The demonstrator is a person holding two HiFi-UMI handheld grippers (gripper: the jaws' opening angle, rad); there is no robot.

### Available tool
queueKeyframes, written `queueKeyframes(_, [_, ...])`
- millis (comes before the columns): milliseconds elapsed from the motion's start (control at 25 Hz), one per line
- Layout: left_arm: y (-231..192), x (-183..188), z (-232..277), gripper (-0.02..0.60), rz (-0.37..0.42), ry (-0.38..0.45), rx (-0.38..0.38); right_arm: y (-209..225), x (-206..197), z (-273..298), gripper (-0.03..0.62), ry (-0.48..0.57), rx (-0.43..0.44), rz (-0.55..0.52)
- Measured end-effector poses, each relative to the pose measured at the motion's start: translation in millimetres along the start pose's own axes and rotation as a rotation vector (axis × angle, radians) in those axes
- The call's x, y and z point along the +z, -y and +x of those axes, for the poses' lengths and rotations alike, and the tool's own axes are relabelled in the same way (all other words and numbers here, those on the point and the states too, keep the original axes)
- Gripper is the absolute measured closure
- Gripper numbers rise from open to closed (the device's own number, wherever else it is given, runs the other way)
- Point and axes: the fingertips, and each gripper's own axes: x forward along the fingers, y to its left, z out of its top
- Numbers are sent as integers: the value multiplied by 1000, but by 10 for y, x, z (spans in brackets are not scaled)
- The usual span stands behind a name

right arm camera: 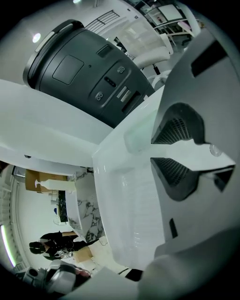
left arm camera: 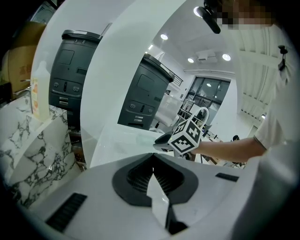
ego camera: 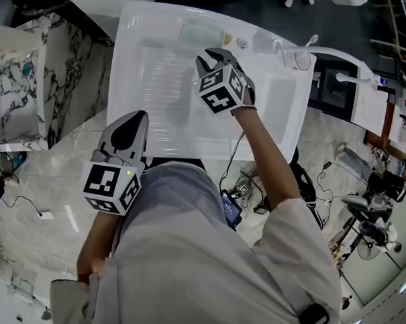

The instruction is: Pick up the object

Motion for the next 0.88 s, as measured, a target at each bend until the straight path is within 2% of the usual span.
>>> queueKeyframes(320, [-59, 59, 29, 575, -18, 7, 10, 61, 4, 185, 502, -48, -31, -152])
queueKeyframes(880, [-177, 95, 36, 575, -27, 10, 48, 102, -51, 498, 484, -129, 6, -284])
